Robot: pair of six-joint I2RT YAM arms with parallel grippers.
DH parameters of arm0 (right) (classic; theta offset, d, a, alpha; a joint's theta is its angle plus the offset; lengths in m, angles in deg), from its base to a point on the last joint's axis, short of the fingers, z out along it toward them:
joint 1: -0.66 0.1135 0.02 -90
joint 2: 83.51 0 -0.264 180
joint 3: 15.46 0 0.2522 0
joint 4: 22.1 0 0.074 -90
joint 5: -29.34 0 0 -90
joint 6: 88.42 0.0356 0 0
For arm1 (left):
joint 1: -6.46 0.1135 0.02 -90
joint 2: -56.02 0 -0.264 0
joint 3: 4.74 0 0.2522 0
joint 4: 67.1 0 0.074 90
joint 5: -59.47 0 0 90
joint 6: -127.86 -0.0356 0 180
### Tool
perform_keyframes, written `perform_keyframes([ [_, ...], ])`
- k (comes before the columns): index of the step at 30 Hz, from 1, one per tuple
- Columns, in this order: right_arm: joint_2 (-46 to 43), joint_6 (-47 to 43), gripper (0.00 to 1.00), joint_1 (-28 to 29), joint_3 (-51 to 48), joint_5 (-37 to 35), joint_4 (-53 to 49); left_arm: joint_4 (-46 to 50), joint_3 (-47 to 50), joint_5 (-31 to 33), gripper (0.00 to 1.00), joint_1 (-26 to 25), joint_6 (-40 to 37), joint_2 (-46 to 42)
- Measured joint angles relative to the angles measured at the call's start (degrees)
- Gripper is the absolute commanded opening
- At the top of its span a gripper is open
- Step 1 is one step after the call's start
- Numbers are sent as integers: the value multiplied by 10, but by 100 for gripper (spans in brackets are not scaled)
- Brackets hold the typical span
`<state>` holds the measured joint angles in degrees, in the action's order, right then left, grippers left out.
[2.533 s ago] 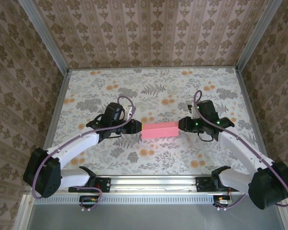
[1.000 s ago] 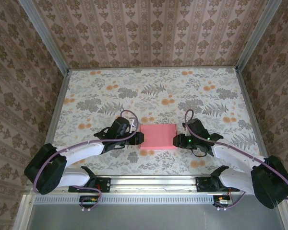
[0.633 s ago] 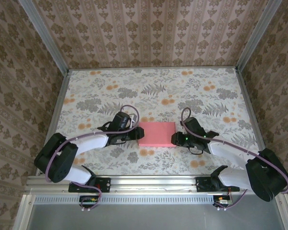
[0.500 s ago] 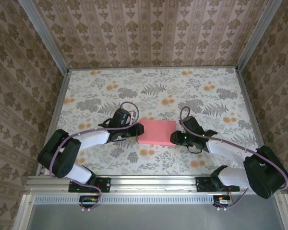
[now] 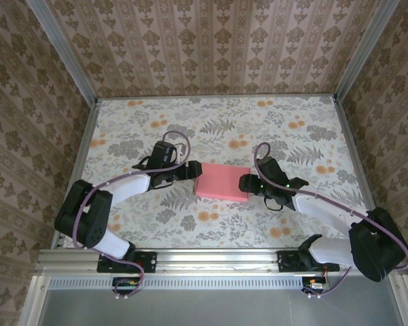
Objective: Fold the paper box
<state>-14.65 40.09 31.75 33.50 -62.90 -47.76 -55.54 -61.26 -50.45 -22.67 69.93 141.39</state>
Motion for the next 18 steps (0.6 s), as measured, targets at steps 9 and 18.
perform_keyframes([
  [9,-88,-66,100,-10,16,-60,-44,40,13,59,100,92,-109,-188],
  [18,-131,-88,100,-21,3,-110,-45,-28,156,191,100,183,-225,-316],
])
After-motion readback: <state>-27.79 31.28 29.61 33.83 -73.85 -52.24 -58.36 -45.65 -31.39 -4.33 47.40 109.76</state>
